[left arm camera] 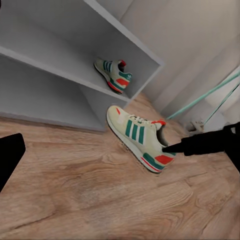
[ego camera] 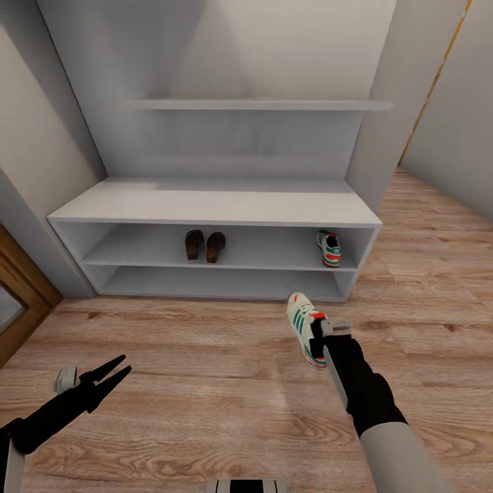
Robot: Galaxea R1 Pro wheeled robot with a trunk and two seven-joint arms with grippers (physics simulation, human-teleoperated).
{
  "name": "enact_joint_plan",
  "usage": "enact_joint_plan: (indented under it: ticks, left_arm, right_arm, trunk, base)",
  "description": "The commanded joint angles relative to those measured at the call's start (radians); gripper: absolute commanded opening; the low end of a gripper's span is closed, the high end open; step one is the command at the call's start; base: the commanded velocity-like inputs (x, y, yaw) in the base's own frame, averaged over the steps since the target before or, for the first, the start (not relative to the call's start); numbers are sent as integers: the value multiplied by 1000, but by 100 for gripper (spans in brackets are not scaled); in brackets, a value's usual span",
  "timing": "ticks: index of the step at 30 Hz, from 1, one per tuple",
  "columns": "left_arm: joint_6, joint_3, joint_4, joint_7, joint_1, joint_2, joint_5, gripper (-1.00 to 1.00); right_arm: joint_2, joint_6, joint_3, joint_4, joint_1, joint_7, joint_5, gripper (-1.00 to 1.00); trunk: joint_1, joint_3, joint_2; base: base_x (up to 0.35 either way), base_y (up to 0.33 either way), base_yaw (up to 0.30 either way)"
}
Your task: Pick up the two gym shoes and the two sandals from the corridor floor and place them onto the hallstand (shoe rack) in the corridor, making sure they are on the rack and not on the floor. Arrange them so the two gym shoes are next to each other and the two sandals are next to each other.
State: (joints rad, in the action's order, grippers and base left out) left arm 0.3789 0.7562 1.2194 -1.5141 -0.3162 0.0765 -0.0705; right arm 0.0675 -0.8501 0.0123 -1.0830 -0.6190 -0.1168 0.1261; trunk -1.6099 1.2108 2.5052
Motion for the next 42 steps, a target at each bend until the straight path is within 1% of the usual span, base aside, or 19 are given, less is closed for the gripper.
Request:
enact_joint_plan:
  ticks: [1,7,13,18,21,23,26,39,42]
  left_arm:
    - [0,-1,0,0,0,0,0,100]
    - [0,-1,0,0,0,0,1,100]
    - [0,0,0,1,0,0,1,100]
    - [0,0,0,0,0,0,1,100]
    - [0,0,0,0,0,0,1,100]
    - [0,0,0,0,0,0,1,100]
    - [0,0,0,1,0,0,1,100]
    - [0,-1,0,2,0,0,1,100]
    - [0,-1,0,2,0,0,1,100]
  right_arm:
    - [-1,0,0,0,-15,0,-3,-100]
    - [-1,0,-1,-1,-62,-1,-2,-100]
    - [0,0,-2,-1,-84,-4,-2,-100]
    - [-1,0,-2,1,-129,-6,-2,-100]
    - [-1,0,-2,1,-146,-6,-2,-100]
    - [-1,0,-2,2,-169,-6,-2,-100]
    - [-1,0,-3,4,-185,-6,-2,-100]
    - [-3,0,-6,5,-196,-6,0,-100]
    - [-3,0,-8,5,-196,-6,0,-100]
  trunk:
    - [0,0,0]
    - [0,0,0]
    - [0,0,0]
    - [0,0,0]
    - [0,0,0]
    - [0,0,0]
    - [0,0,0]
    - [0,0,0]
    - [0,0,0]
  base:
    - [0,0,0]
    - [0,0,0]
    - [0,0,0]
    - [0,0,0]
    - [0,0,0]
    - [0,0,0]
    - [0,0,0]
    - [1,0,0]
    - [122,0,0]
